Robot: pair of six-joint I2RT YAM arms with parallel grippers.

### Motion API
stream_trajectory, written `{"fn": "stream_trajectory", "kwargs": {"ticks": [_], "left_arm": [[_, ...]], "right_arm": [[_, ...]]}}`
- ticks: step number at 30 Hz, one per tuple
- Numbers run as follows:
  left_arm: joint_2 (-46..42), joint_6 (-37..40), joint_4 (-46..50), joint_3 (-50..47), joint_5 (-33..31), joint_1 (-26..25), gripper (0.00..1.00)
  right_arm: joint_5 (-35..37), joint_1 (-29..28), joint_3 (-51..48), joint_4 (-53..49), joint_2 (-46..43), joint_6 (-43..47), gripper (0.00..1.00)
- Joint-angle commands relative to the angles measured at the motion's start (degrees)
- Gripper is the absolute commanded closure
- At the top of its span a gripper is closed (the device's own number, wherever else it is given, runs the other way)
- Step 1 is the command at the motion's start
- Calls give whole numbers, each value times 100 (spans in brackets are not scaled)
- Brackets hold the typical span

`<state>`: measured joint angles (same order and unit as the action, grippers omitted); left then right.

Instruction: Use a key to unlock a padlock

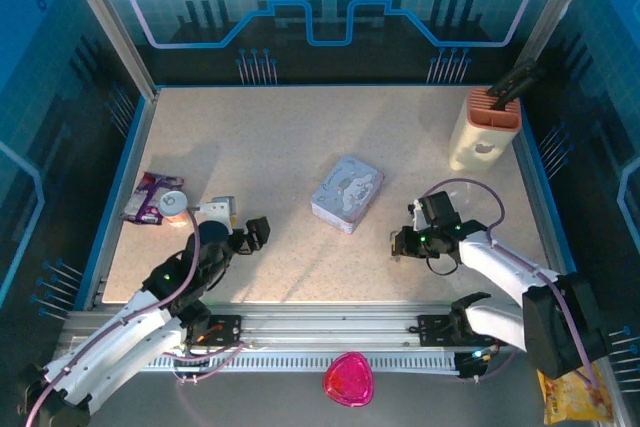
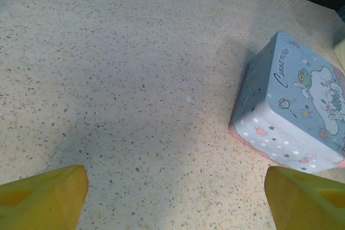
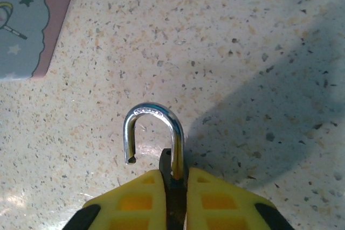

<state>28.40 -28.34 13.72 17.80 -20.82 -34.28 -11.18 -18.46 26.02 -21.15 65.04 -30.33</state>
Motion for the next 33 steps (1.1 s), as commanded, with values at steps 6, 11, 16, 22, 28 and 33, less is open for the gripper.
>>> {"fn": "stream_trajectory", "kwargs": {"ticks": [6, 11, 16, 22, 28, 33], "left_arm": [[51, 210, -54, -7, -405, 45, 12], [193, 565, -235, 140, -721, 65, 5], [512, 1140, -765, 365, -1613, 68, 1], [1232, 2972, -3105, -24, -2155, 113, 1], [2199, 3791, -4330, -106, -1971, 592, 1], [3255, 3819, -5140, -250, -1292, 1282, 1]], "right_arm": [[427, -43, 172, -373, -216, 146, 62], [719, -43, 420, -775, -577, 351, 49], [1324, -36, 884, -912, -1178, 755, 40], [2105, 10, 927, 135, -1694, 1627, 0], [2746, 55, 458, 1554, -1826, 2669, 0], [3180, 256, -260, 3001, -1448, 3256, 0]]}}
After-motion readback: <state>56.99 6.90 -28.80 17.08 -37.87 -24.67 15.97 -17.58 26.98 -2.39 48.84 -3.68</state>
